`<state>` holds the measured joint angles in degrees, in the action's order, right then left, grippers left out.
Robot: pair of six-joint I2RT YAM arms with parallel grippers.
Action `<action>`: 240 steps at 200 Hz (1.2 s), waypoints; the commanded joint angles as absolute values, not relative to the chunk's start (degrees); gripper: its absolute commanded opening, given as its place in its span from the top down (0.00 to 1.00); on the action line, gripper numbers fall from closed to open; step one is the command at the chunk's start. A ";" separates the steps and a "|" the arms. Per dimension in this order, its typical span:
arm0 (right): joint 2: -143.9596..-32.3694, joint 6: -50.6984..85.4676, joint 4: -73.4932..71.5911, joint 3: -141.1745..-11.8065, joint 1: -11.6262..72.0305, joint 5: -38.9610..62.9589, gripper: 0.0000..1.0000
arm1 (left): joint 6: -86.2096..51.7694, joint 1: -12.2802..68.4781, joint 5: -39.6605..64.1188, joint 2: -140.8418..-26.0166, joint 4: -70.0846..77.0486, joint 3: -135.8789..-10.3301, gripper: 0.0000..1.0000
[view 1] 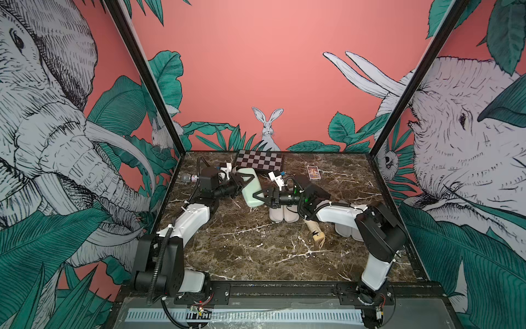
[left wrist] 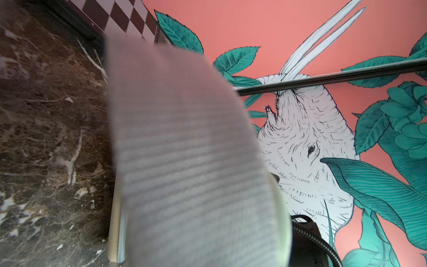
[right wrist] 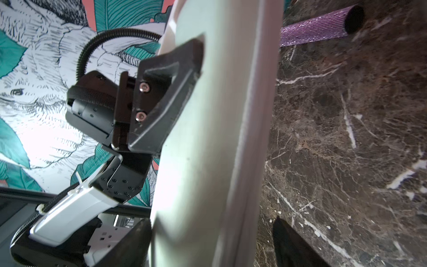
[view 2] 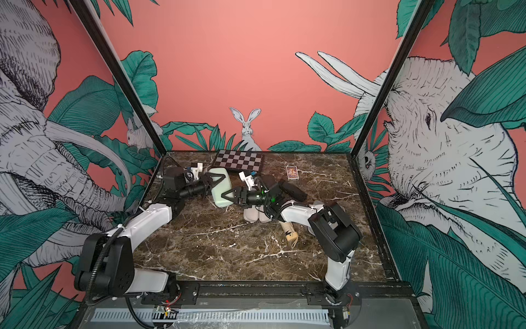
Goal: Put umbrellas into zippered umbrella sleeves
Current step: Adjust the umbrella sleeve.
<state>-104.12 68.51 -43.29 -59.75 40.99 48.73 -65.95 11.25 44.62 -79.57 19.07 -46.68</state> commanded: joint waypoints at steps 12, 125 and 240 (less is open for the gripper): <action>-105.91 75.38 -52.97 -59.84 41.40 48.94 0.39 | -67.58 11.77 50.41 -78.49 23.44 -47.30 0.73; -109.52 83.75 -58.12 -60.76 41.72 43.24 0.67 | -73.70 11.69 46.11 -71.09 27.58 -34.60 0.36; -87.58 38.14 -2.08 -56.92 54.74 7.54 0.32 | -69.84 10.46 40.53 -73.39 17.08 -41.53 0.79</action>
<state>-90.91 55.29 -20.49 -53.87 47.55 25.87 -70.22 10.81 42.19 -75.53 15.00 -38.92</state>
